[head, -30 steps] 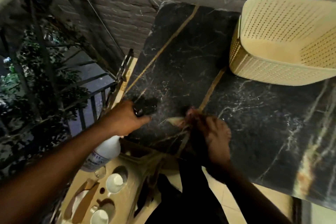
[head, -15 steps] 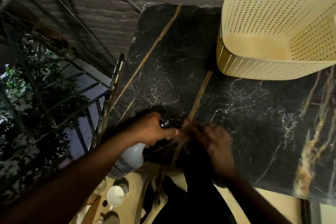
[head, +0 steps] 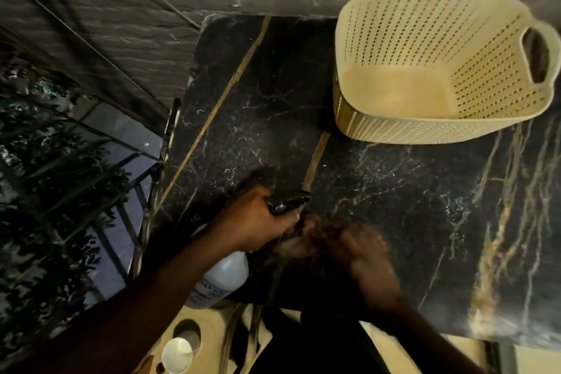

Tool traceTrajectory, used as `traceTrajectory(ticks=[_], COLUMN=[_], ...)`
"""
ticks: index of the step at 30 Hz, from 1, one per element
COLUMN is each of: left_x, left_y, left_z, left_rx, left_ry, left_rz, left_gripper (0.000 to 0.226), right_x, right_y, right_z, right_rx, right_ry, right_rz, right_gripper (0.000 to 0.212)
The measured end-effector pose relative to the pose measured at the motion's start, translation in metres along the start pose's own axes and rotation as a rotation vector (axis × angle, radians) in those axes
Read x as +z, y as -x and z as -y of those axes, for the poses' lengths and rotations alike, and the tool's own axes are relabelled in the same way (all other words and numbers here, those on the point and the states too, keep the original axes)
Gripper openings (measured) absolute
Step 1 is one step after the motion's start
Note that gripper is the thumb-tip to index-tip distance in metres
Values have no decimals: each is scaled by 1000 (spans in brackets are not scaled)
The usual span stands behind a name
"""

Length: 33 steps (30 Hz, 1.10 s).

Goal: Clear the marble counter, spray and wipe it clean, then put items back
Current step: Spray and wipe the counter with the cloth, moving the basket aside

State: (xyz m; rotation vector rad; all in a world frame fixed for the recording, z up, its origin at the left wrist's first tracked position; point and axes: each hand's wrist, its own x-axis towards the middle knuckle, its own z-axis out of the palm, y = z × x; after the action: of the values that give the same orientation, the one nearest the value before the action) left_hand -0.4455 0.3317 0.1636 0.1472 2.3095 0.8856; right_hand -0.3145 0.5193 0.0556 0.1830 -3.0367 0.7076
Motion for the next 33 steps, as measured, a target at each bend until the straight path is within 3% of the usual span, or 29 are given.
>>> traceTrajectory(ticks=[4,7,10,13,15,19,23,25,28,31,33], left_x=[1,0,-4,-19,-31,-45,-46,-43,-38,-35,-34], left_y=[-8,-21,-31,-35,-33,-12,17,29,42,55,64], left_z=[-8,-14,-15,-7,-1,26,58,75,89,91,95], left_rx=[-38,-46,-78,-118,-134,-95,51,94,91,-18,-125], left_ry=[-53,-55,-5,15,60,216,335,357,354,451,493], left_rz=[40,1,-12,-20,-116,-470,-674,-717,-745,-780,-696], left_gripper=[30,24,27,15,22,31,16,26,54,61,73], right_x=[-35,-1,34,13,-4,7,28,28,23,27,31], right_y=[-67,-105,-76,-55,-52,-53,-62,-67,-68,-63,-59], right_z=[-64,-21,44,44,35,35,57,73,87,83,81], right_rx=[375,500,156,-236,-341,-271,-273,-297,-358,-294,-285], right_ry=[125,0,-29,-40,-15,-86,-98,-119,-144,-138,-106], right_rz=[-208,-150,36,-47,-144,-137,95,227,252,266,277], right_gripper=[56,40,49,49,42,39,41,52,65,64,58])
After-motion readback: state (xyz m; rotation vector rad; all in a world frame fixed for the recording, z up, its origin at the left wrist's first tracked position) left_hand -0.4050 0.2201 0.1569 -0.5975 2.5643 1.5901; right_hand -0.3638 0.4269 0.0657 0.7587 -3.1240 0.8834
